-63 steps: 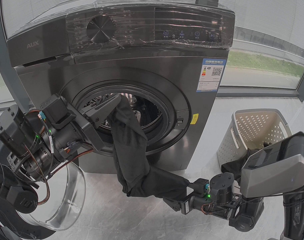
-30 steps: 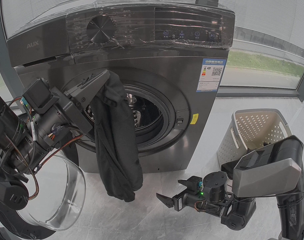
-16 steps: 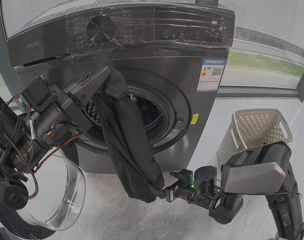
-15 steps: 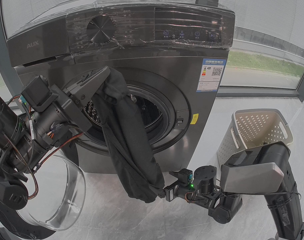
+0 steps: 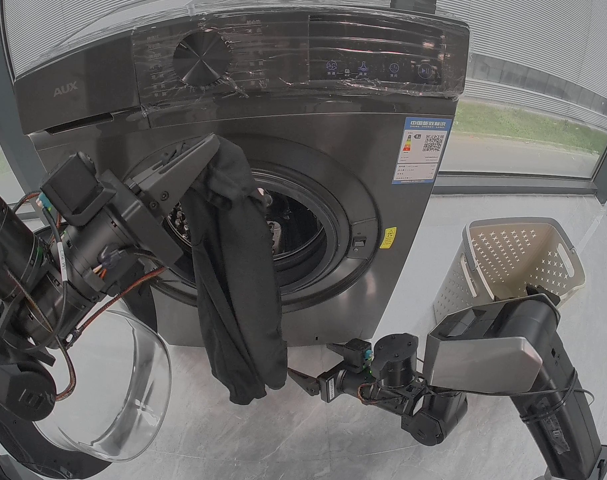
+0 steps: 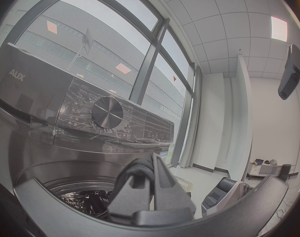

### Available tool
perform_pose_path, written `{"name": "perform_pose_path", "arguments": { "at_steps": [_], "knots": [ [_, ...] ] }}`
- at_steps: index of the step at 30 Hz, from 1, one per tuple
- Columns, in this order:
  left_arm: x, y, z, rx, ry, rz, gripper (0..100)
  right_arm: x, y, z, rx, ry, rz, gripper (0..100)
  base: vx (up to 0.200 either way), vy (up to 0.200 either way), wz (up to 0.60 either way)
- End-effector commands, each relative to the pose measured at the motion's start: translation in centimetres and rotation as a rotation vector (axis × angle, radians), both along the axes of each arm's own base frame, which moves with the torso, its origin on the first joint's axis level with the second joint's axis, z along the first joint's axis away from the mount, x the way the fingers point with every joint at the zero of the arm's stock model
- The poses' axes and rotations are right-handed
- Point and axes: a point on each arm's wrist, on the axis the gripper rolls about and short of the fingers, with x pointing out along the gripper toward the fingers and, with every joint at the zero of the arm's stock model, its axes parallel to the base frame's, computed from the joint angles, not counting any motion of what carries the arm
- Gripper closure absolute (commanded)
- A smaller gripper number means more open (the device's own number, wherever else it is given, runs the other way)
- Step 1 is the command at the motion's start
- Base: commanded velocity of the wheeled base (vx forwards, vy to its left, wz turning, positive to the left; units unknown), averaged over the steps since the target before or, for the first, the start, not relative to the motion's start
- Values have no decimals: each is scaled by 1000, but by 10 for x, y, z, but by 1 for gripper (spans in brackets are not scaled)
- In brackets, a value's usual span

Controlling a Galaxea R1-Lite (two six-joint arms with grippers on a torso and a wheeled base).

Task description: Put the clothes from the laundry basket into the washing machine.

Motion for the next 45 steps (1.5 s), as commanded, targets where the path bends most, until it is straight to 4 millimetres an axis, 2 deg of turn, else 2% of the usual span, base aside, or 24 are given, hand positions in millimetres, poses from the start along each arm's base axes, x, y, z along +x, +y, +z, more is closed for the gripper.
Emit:
{"name": "perform_pose_path", "arguments": {
  "at_steps": [1, 10, 16, 21, 22, 29, 30, 33, 34, 36, 42, 43, 45],
  "knots": [
    [0, 0, 0, -1, -2, 0, 100, -2, 6, -4, -5, 7, 17, 0, 0, 0, 0],
    [0, 1, 1, -3, -3, 4, 100, -10, 22, -1, 20, 7, 87, 0, 0, 0, 0],
    [-1, 1, 2, -6, -8, 1, 100, 2, 33, -6, 32, -1, 86, 0, 0, 0, 0],
    [-4, 3, 5, -11, -16, 1, 100, 20, 41, -17, 43, -18, 61, 0, 0, 0, 0],
    [-4, 3, 5, -11, -16, 1, 100, 20, 41, -18, 44, -19, 61, 100, 0, 0, 0],
    [-4, 3, 4, -10, -15, 6, 100, 24, 40, -19, 52, -33, 52, 100, 0, 0, 0],
    [-2, 5, 2, -4, -9, 9, 100, 21, 33, -17, 48, -31, 43, 100, 0, 0, 0],
    [-2, 5, 0, 0, -3, 9, 100, 17, 30, -9, 52, -42, 44, 100, 0, 0, 0],
    [-1, 4, 0, 1, -2, 9, 100, 14, 26, 2, 59, -51, 44, 100, 0, 0, 0],
    [-1, 4, 0, 1, -1, 9, 100, 9, 23, 9, 55, -46, 44, 100, 0, 0, 0],
    [-1, 4, 0, 2, 0, 8, 100, 5, 21, 10, 53, -45, 46, 100, 0, 0, 0],
    [-1, 4, 0, 2, 0, 8, 100, 5, 21, 9, 52, -42, 47, 0, 0, 0, 0],
    [-2, 4, 0, 0, -1, 7, 100, 5, 23, 7, 53, -46, 44, 0, 0, 0, 0]
  ]
}}
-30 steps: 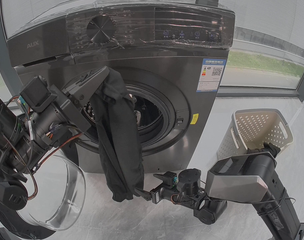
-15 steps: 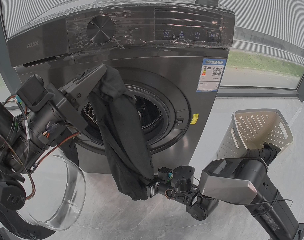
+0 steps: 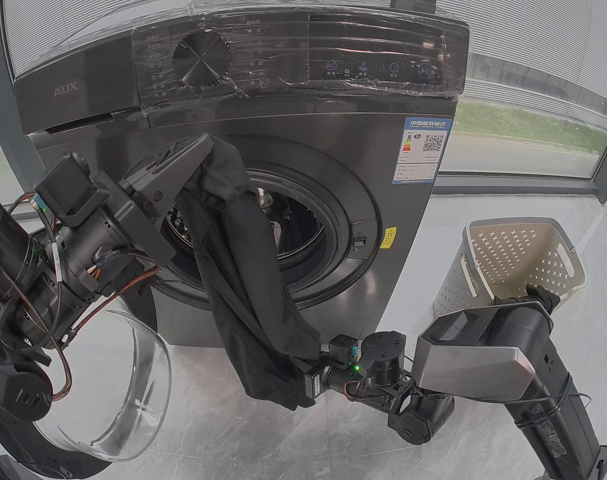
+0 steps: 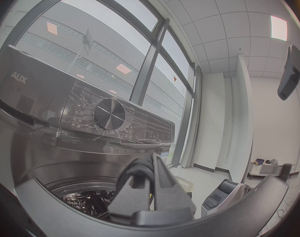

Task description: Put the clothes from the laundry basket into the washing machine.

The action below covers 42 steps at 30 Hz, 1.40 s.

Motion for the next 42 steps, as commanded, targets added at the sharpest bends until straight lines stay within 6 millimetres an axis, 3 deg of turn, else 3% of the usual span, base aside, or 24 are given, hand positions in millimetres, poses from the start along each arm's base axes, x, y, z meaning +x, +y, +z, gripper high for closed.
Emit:
{"name": "perform_pose_path", "arguments": {
  "at_steps": [1, 36, 37, 42],
  "knots": [
    [0, 0, 0, 0, 1, 0, 100, -1, 2, 5, 9, -12, -2, 0, 0, 0, 0],
    [0, 0, 3, -15, -4, -9, 100, 10, 11, -17, 10, -15, -7, 0, 0, 0, 0],
    [0, 0, 2, -13, -1, -9, 100, 9, 11, -17, 10, -15, -5, 100, 0, 0, 0],
    [1, 0, 1, -11, 3, -9, 100, 7, 9, -19, 6, -8, -5, 100, 0, 0, 0]
  ]
}}
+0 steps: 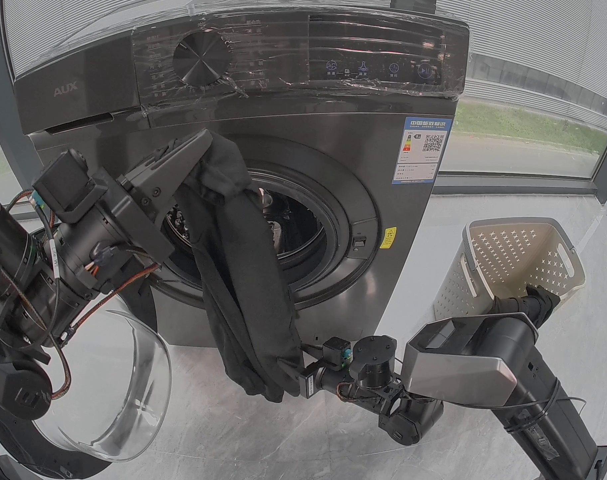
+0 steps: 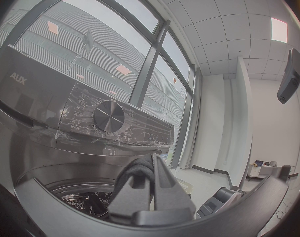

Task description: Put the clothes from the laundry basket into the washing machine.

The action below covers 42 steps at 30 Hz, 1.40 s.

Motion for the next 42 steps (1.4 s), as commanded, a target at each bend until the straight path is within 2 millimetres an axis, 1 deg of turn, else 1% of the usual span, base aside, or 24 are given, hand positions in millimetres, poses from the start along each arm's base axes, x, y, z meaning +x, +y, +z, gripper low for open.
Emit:
{"name": "perform_pose_path", "arguments": {
  "at_steps": [1, 5, 7, 8, 9, 10, 12, 14, 15, 17, 22, 23, 24, 26, 29, 32, 35, 38, 42],
  "knots": [
    [1, 0, -1, 3, 5, 1, 100, -2, -1, -3, -6, 8, 1, 100, 0, 0, 0],
    [1, 0, -2, 3, 8, 2, 100, -4, -1, 0, 9, -5, 4, 100, 0, 0, 0],
    [2, 2, -4, 7, 17, 11, 100, -5, -6, 3, 5, 2, -4, 100, 0, 0, 0],
    [2, 4, -6, 10, 20, 24, 100, -6, -9, 10, 8, -2, -9, 100, 0, 0, 0],
    [2, 4, -6, 10, 20, 24, 100, -6, -9, 10, 8, -2, -9, 100, 0, 0, 0],
    [2, 9, -11, 22, 36, 37, 100, -8, -17, 26, 5, -11, -27, 100, 0, 0, 0],
    [1, 12, -17, 33, 59, 51, 100, -12, -31, 39, -8, -7, -54, 100, 0, 0, 0],
    [1, 15, -24, 46, 82, 63, 100, -18, -39, 55, -7, -17, -59, 100, 0, 0, 0],
    [0, 16, -25, 48, 86, 65, 100, -19, -40, 57, -8, -18, -59, 100, 0, 0, 0],
    [1, 22, -34, 67, 121, 93, 100, -26, -51, 74, -12, -28, -70, 100, 0, 0, 0],
    [0, 27, -47, 91, 169, 105, 100, -39, -63, 99, -1, -50, -88, 100, 0, 0, 0],
    [0, 27, -47, 91, 169, 105, 100, -39, -63, 99, -1, -50, -88, 100, 0, 0, 0],
    [-3, 28, -54, 106, 197, 105, 100, -40, -66, 112, 18, -78, -112, 100, 0, 0, 0],
    [-6, 30, -63, 123, 231, 103, 100, -37, -71, 124, 37, -102, -130, 100, 0, 0, 0],
    [-7, 30, -82, 164, 306, 105, 100, -33, -78, 140, 64, -136, -152, 100, 0, 0, 0],
    [-6, 29, -99, 203, 371, 104, 100, -28, -84, 150, 84, -163, -177, 100, 0, 0, 0],
    [-5, 27, -113, 240, 428, 87, 100, -25, -86, 162, 108, -193, -185, 100, 0, 0, 0],
    [-1, 26, -122, 261, 465, 83, 100, -20, -88, 170, 119, -209, -196, 100, 0, 0, 0],
    [4, 24, -133, 286, 505, 82, 100, -15, -84, 177, 122, -211, -199, 100, 0, 0, 0]
  ]
}}
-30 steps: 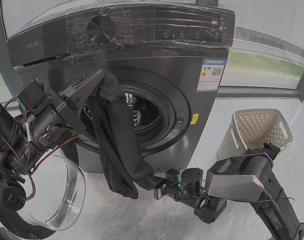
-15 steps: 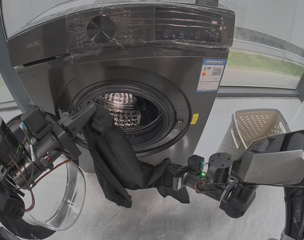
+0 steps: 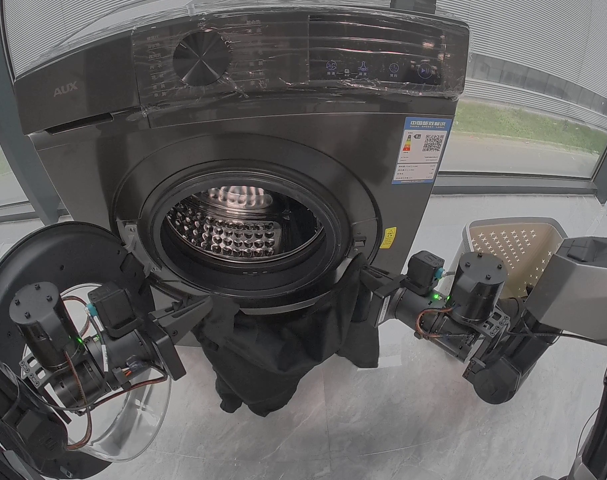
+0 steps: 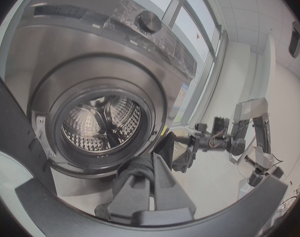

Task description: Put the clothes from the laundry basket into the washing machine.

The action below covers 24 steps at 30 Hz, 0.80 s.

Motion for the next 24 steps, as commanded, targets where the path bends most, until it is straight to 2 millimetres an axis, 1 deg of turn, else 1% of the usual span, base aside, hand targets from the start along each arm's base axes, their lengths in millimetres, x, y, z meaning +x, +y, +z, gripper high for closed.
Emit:
{"name": "perform_pose_path", "arguments": {
  "at_steps": [1, 3, 5, 6, 7, 13, 19, 24],
  "knots": [
    [9, -4, -22, 47, 86, -7, 100, 6, 1, 22, 31, -45, -9, 100, 0, 0, 0],
    [10, -5, -24, 57, 83, -9, 100, 7, 3, 24, 33, -48, -7, 100, 0, 0, 0],
    [11, -5, -31, 86, 77, -14, 100, 10, 7, 32, 41, -57, -4, 100, 0, 0, 0],
    [11, -5, -31, 87, 75, -14, 100, 10, 7, 32, 40, -56, -4, 100, 0, 0, 0],
    [9, -5, -37, 98, 74, -24, 0, 10, 8, 36, 40, -52, 1, 100, 0, 0, 0],
    [8, -5, -44, 116, 104, -43, 0, 11, 10, 43, 45, -60, 2, 100, 0, 0, 0],
    [13, -8, -45, 110, 99, -49, 0, 13, 12, 47, 46, -61, 4, 100, 0, 0, 0],
    [22, -13, -45, 105, 85, -54, 0, 11, 15, 48, 47, -62, 15, 100, 0, 0, 0]
  ]
}}
